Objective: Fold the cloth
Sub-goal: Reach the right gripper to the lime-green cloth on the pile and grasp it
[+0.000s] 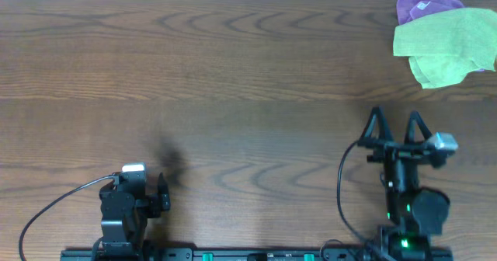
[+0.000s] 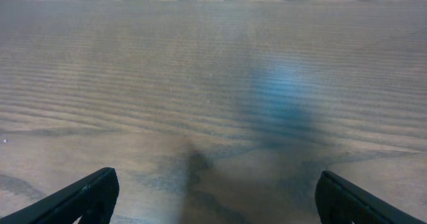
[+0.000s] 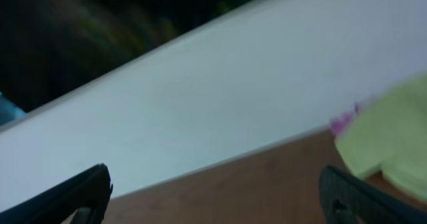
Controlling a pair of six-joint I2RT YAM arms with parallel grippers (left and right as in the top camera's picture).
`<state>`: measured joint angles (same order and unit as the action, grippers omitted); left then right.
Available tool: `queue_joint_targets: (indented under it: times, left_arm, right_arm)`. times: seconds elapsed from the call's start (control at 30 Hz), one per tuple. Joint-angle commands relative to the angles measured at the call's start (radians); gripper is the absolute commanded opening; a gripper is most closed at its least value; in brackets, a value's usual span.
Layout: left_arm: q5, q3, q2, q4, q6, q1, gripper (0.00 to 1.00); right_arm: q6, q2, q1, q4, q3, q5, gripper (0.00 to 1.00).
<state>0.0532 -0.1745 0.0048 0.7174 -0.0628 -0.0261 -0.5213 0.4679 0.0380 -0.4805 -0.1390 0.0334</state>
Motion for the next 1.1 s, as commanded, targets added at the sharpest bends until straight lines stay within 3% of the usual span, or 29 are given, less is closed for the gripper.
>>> queue_joint_targets:
  times: [0.0, 0.2, 0.5, 0.77, 1.07]
  left_arm:
    - [0.009, 0.013, 0.0, 0.026, 0.003, 0.007, 0.95]
    - [0.009, 0.013, 0.0, 0.026, 0.003, 0.007, 0.95]
    - [0.009, 0.013, 0.0, 0.026, 0.003, 0.007, 0.96]
    - [0.009, 0.013, 0.0, 0.026, 0.003, 0.007, 0.95]
    - [0.009, 0.013, 0.0, 0.026, 0.003, 0.007, 0.95]
  right_arm:
    - [-0.171, 0.176, 0.04, -0.054, -0.042, -0.018, 0.99]
    - [-0.163, 0.537, 0.146, 0.002, -0.27, 0.084, 0.99]
    - [0.095, 0.942, 0.359, 0.363, -0.733, 0.174, 0.99]
    - [0.157, 1.201, 0.574, 0.374, -0.942, 0.281, 0.99]
    - [0.209, 1.486, 0.626, 0.476, -1.238, 0.342, 0.97]
